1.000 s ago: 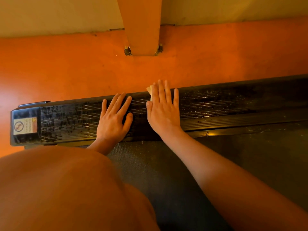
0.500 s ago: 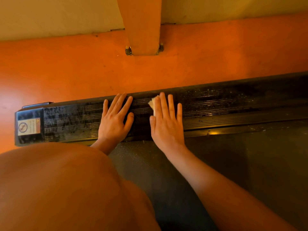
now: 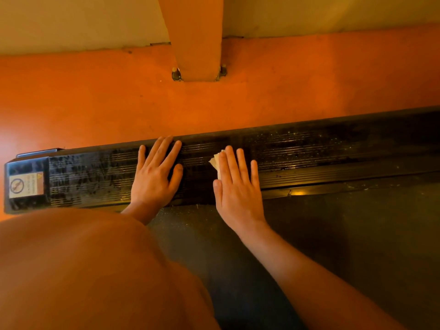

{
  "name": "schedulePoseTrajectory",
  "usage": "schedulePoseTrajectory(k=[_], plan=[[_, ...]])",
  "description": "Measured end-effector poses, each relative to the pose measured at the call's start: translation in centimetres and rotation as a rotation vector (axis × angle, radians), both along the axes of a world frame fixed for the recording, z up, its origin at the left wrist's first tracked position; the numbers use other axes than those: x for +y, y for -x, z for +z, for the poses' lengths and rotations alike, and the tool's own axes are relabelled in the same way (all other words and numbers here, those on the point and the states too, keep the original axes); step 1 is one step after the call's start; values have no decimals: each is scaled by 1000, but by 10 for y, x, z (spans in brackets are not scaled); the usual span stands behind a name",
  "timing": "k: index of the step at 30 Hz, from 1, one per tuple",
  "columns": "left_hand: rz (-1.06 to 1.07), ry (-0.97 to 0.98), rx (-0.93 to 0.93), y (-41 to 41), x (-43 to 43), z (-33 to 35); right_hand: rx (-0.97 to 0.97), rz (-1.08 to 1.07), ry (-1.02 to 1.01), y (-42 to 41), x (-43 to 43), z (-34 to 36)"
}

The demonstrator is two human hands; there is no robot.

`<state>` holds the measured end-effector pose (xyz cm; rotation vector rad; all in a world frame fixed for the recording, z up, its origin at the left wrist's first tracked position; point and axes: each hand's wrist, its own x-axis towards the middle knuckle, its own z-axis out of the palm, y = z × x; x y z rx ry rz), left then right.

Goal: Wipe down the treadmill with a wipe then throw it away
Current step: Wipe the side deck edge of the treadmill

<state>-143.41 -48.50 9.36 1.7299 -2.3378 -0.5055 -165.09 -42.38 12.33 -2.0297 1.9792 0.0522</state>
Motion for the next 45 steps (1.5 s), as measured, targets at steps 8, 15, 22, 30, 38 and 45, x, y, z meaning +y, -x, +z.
schedulePoseTrajectory(k=[8,15,22,30,38,45], plan=[[1,4,-5,0,-1,2,16,-62,18,4,-52,0],[-6,17,2,0,0,-1,39,-26,0,-1,-10,0],[-7,4,7,0,-2,2,47,-66,7,4,-16,1],[-6,13,8,-1,0,1,68,-77,18,10,-59,0],[-13,19,11,0,1,0,47,-65,-20,11,-6,3],[-9,9,6,2,-2,2,54,-103,18,19,-41,2]])
